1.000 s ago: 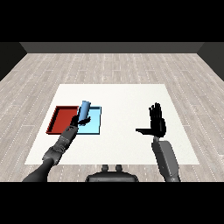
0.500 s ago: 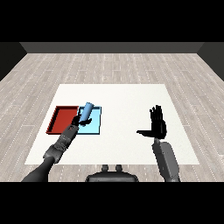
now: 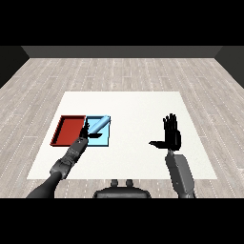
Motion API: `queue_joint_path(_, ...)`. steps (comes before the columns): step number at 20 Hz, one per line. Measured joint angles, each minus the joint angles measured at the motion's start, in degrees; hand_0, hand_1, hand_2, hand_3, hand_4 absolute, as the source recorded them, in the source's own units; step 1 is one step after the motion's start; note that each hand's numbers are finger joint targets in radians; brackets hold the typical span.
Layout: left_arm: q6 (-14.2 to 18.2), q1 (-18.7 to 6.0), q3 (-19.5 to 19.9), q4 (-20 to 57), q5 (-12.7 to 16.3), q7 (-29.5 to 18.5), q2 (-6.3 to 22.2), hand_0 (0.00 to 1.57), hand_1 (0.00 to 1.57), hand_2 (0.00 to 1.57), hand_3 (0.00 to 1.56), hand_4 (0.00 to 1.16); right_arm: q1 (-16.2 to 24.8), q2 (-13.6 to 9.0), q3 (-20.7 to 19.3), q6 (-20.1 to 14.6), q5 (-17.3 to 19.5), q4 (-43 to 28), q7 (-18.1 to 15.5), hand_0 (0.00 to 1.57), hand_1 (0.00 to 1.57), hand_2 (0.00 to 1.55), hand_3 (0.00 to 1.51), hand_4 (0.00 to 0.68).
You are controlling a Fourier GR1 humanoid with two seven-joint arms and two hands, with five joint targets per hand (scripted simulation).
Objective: Pick the blue can and put it in the blue box
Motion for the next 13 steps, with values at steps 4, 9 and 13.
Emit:
queue_joint_path(4, 6.7, 1.9, 4.2, -6.0, 3.5, -9.2, 0.2, 0.0, 0.0, 0.0, 0.0, 0.0, 0.2, -0.3, -0.2, 0.2, -0.5, -1.5, 0.9, 0.0, 0.0, 0.0, 0.0, 0.0)
queue_joint_path(9, 3.3, 5.7, 6.8, -16.7, 6.4, -23.4, 0.0, 0.0, 0.0, 0.0, 0.0, 0.0, 0.7, -0.3, 0.0, 1.2, -0.8, -1.5, 0.8, 0.0, 0.0, 0.0, 0.0, 0.0)
queue_joint_path(13, -2.6, 10.5, 6.3, -26.8, 8.1, -31.4, -1.1, 0.0, 0.0, 0.0, 0.0, 0.0, 1.7, -1.2, 0.4, 1.4, 0.2, -1.9, 1.2, 0.0, 0.0, 0.0, 0.0, 0.0)
